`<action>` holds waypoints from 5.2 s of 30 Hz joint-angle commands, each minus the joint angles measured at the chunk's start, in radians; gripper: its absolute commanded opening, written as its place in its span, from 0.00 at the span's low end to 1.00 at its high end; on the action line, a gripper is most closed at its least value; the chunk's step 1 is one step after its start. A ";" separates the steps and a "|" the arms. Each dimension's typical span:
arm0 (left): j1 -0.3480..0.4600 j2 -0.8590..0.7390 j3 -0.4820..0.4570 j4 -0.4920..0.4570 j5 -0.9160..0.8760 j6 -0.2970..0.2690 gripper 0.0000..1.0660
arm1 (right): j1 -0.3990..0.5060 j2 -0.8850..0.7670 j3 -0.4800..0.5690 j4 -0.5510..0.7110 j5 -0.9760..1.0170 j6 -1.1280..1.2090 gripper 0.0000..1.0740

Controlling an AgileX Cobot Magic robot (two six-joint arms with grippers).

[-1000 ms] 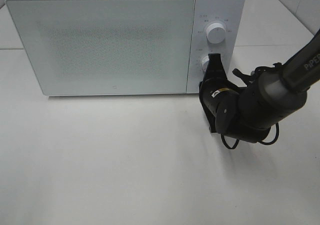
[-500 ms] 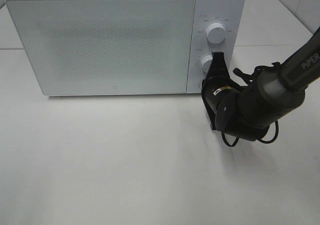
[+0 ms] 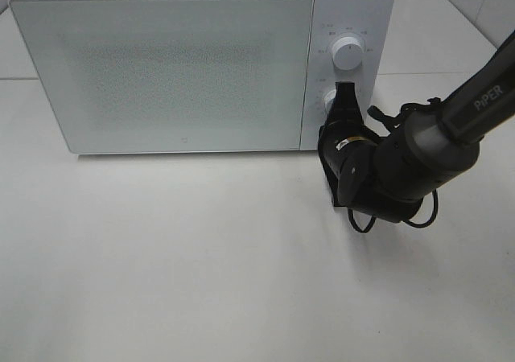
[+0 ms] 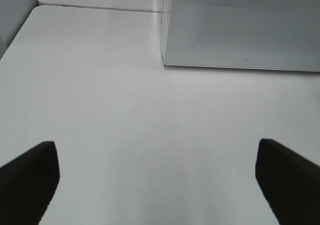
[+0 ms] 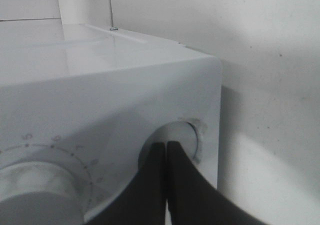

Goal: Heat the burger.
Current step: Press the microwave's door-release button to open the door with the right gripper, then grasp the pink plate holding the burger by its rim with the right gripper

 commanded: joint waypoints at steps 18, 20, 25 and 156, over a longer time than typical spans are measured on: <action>0.004 -0.020 0.001 -0.002 -0.010 0.001 0.94 | -0.043 0.047 -0.164 -0.072 -0.265 0.009 0.00; 0.004 -0.020 0.001 -0.002 -0.010 0.001 0.94 | -0.043 0.051 -0.165 -0.073 -0.268 0.014 0.00; 0.004 -0.020 0.001 -0.002 -0.010 0.001 0.94 | -0.043 0.051 -0.164 -0.075 -0.268 0.012 0.00; 0.004 -0.020 0.001 -0.002 -0.010 0.001 0.94 | 0.020 -0.594 -0.095 -0.968 1.417 -2.340 0.90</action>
